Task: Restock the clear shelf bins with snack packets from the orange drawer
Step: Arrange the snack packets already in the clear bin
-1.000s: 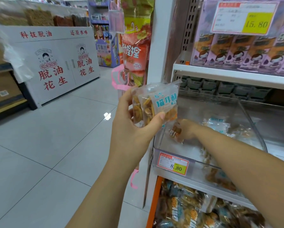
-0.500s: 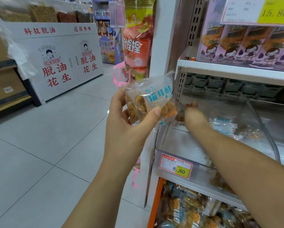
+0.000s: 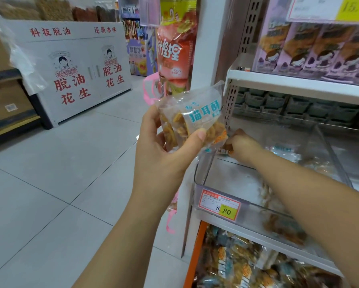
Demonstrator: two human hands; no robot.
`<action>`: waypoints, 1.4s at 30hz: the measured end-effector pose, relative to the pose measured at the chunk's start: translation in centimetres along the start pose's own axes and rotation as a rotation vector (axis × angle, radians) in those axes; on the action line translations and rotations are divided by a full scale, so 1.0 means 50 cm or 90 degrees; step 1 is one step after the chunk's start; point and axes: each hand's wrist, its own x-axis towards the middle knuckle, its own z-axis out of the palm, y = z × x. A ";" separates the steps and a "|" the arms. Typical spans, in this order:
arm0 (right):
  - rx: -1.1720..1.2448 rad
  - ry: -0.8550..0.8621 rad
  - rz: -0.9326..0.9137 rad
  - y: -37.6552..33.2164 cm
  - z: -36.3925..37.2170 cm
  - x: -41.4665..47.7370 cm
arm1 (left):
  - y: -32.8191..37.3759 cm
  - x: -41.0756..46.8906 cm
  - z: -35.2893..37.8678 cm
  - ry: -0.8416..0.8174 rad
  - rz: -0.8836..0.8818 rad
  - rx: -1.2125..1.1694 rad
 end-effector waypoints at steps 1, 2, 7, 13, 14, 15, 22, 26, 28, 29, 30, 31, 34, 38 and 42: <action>-0.003 -0.001 -0.018 -0.005 -0.018 -0.017 | 0.002 -0.001 0.004 0.001 0.000 -0.002; -0.001 -0.003 -0.036 -0.010 -0.039 -0.038 | 0.004 -0.005 0.009 -0.002 0.001 -0.004; 0.257 0.031 -0.108 0.017 -0.145 -0.182 | 0.018 -0.039 0.038 -0.092 0.002 0.067; 0.490 -0.135 -0.189 0.059 -0.237 -0.378 | -0.001 -0.068 0.059 -0.328 -0.115 0.169; 0.430 -0.129 -0.199 0.051 -0.239 -0.390 | -0.004 -0.071 0.065 -0.350 -0.126 0.173; 0.361 -0.115 -0.210 0.041 -0.238 -0.398 | -0.005 -0.074 0.072 -0.367 -0.134 0.171; 0.157 0.009 -0.257 0.004 -0.224 -0.386 | -0.016 -0.062 0.093 -0.392 -0.130 0.158; 0.159 0.011 -0.242 0.000 -0.214 -0.357 | -0.030 -0.050 0.089 -0.371 -0.120 0.200; 0.175 0.019 -0.215 0.002 -0.201 -0.330 | -0.032 -0.045 0.081 -0.339 -0.092 0.260; 0.177 0.024 -0.195 0.005 -0.194 -0.312 | -0.032 -0.040 0.073 -0.305 -0.077 0.292; 0.175 0.031 -0.173 0.008 -0.184 -0.289 | -0.034 -0.035 0.062 -0.262 -0.063 0.317; 0.168 0.040 -0.153 0.013 -0.173 -0.264 | -0.035 -0.029 0.050 -0.215 -0.048 0.336; 0.114 0.032 -0.111 0.013 -0.134 -0.180 | -0.045 -0.012 0.020 -0.123 -0.036 0.418; 0.047 -0.036 -0.072 0.010 -0.076 -0.081 | -0.078 -0.006 0.008 -0.150 -0.050 0.508; 0.001 -0.052 -0.064 0.026 -0.045 -0.021 | -0.095 -0.001 0.006 -0.150 -0.036 0.501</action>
